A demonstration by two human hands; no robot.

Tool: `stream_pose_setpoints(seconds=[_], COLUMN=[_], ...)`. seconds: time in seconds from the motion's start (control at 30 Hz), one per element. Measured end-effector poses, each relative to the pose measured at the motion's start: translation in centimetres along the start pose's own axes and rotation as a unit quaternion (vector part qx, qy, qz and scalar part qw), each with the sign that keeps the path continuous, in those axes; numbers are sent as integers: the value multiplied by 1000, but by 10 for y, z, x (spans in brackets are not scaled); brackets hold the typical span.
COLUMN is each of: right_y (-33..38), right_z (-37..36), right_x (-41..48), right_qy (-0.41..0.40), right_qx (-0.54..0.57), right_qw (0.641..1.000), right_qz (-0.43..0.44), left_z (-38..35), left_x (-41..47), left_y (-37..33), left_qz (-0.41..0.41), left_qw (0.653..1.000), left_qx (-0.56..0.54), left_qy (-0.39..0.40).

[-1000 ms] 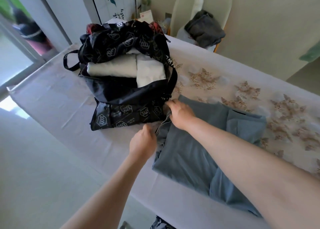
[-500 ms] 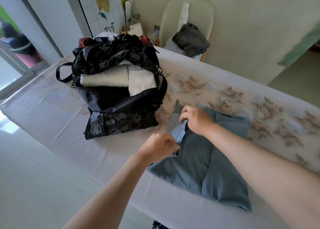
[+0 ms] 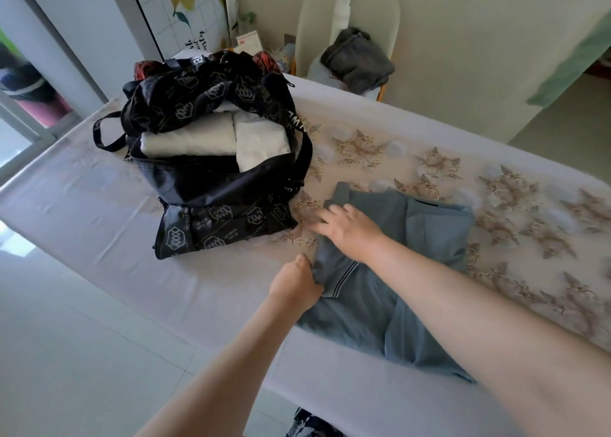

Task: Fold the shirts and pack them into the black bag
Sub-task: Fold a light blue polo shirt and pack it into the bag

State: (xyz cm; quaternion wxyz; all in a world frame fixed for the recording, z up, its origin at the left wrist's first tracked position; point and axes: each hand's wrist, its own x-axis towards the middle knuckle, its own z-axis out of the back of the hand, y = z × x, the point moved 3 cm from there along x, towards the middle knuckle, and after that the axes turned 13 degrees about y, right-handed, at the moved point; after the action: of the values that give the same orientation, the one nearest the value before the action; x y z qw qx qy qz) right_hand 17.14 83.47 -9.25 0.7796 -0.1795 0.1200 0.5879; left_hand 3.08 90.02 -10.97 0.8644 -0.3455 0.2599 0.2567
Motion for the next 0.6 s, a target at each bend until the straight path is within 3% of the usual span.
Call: stream_pose_setpoints(seconds=[0.2, 0.27, 0.33, 0.53, 0.6], right_y=[-3, -14, -35, -83, -94], right_z=[19, 32, 35, 14, -6], right_x=[13, 0, -19, -113, -148], right_qy=[87, 95, 77, -94, -86], right_qx=[-145, -125, -68, 16, 44], right_qw=[986, 987, 994, 988, 982], right_qz=[-7, -14, -34, -120, -165], left_z=[8, 15, 22, 12, -8], left_x=[-3, -10, -18, -33, -42], left_y=[-7, -21, -41, -125, -154], left_qz=[-20, -42, -60, -143, -173], left_qw=[997, 995, 990, 966, 952], left_qx=[28, 30, 35, 105, 103], left_qy=[68, 89, 123, 186, 230])
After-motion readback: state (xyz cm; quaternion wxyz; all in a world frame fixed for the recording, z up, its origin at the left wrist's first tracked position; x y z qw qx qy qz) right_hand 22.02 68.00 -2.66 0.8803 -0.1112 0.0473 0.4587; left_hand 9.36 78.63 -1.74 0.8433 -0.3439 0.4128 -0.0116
